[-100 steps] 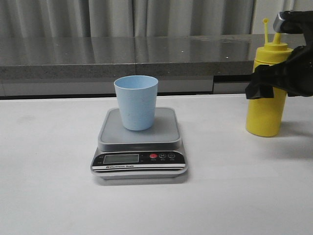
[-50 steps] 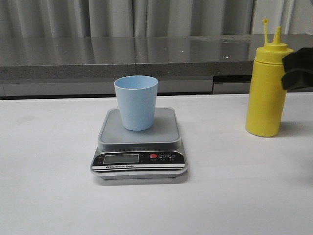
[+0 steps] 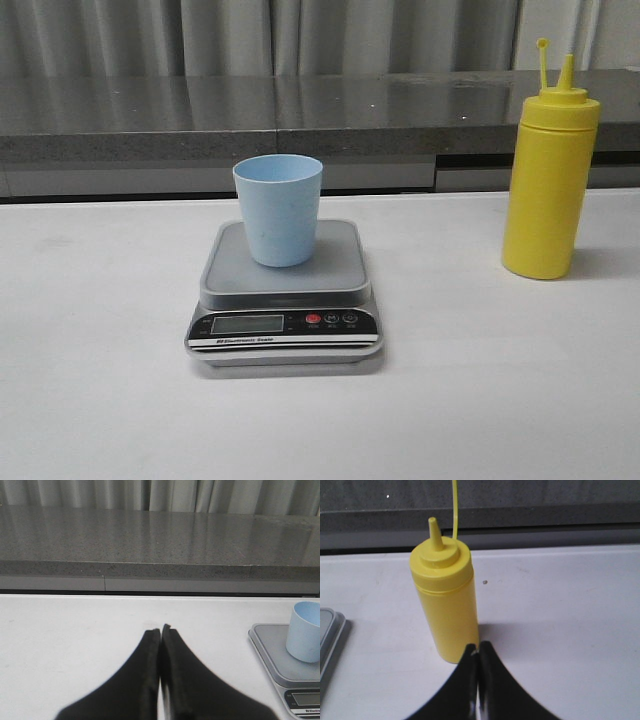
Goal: Pour seasoning into cup on scale with both arms
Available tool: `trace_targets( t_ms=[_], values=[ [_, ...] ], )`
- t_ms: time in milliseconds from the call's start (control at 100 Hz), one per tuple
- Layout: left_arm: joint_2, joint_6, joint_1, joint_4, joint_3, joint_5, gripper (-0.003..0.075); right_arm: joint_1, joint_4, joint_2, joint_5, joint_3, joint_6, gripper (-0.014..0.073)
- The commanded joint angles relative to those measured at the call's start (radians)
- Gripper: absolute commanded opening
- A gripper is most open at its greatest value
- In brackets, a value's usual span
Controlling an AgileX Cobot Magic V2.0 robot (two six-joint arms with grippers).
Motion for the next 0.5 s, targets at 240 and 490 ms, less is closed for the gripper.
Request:
trace_targets(
  t_ms=[240,490],
  values=[
    [0.014,-0.008,0.003,-0.009,-0.028,-0.079,-0.002,-0.006,0.002,-0.263,0.16,0.019,0.012,-0.0069],
    [0.014,-0.008,0.003,-0.009,-0.028,-0.079,-0.002,-0.006,0.018,-0.411,0.377,0.019,0.009,-0.0069]
  ],
)
